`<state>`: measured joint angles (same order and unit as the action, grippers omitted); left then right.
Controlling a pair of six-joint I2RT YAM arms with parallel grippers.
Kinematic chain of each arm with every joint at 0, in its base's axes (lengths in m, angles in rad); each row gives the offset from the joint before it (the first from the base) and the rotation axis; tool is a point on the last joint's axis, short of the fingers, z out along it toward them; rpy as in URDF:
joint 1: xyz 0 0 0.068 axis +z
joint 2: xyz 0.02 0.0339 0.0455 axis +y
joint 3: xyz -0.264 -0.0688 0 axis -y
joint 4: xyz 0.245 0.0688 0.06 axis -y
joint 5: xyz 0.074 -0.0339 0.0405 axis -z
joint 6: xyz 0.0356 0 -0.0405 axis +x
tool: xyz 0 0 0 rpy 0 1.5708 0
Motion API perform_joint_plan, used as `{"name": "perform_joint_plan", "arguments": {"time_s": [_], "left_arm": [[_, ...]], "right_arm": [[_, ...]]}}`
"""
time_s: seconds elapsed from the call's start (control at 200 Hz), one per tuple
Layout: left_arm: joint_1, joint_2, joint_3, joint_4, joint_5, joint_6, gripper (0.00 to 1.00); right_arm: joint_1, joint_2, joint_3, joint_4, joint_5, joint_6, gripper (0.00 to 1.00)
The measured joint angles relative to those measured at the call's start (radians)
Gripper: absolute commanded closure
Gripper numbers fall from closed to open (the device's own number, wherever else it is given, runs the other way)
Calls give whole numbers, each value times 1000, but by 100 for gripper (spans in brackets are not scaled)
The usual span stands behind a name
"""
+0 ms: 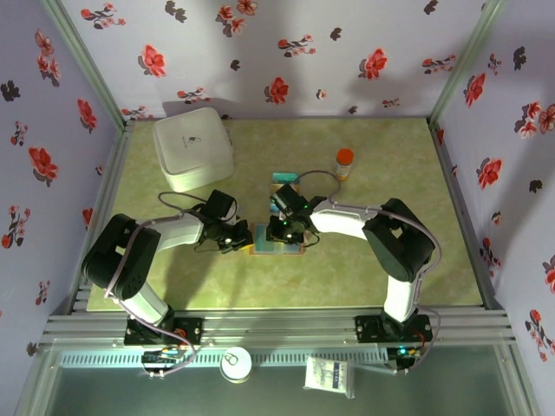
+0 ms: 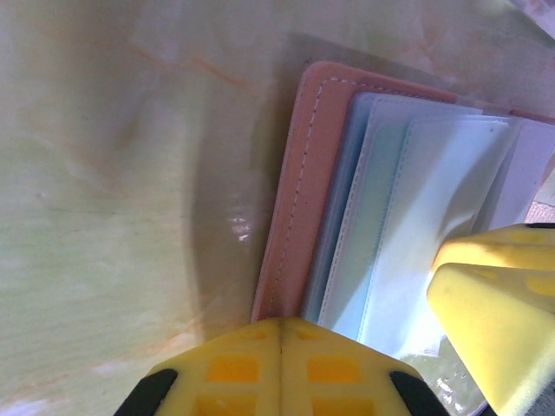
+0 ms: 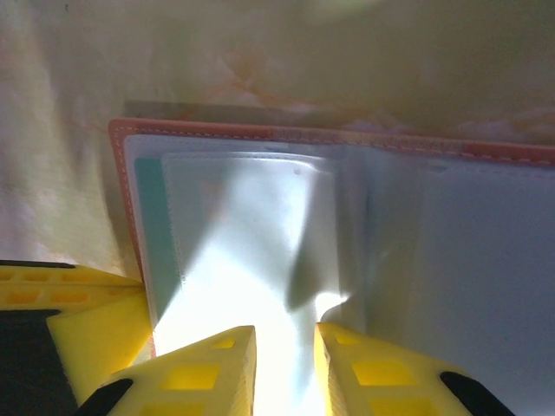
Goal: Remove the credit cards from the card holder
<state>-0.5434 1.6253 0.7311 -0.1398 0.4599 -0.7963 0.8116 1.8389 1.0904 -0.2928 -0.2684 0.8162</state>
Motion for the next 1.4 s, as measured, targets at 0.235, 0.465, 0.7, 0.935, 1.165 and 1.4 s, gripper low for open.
{"name": "perform_joint_plan", "arguments": {"time_s": [0.235, 0.465, 0.7, 0.935, 1.165, 1.4], "left_arm": [[0, 0, 1, -3, 0, 0, 100], [0, -1, 35, -35, -1, 8, 100], [0, -40, 47, -14, -3, -16, 95], [-9, -45, 63, -15, -5, -39, 85], [-13, -98, 80, -73, -76, -38, 80], [-23, -98, 93, -66, -84, -47, 73]], "right_arm": [[-15, -18, -51, 47, -16, 1, 80], [-29, -19, -68, 77, -51, 4, 81], [-36, -33, -124, 166, -77, 26, 81], [-40, -33, -126, 170, -86, 26, 81], [-41, -34, -130, 175, -89, 26, 81], [-42, -42, -145, 193, -91, 26, 81]]}}
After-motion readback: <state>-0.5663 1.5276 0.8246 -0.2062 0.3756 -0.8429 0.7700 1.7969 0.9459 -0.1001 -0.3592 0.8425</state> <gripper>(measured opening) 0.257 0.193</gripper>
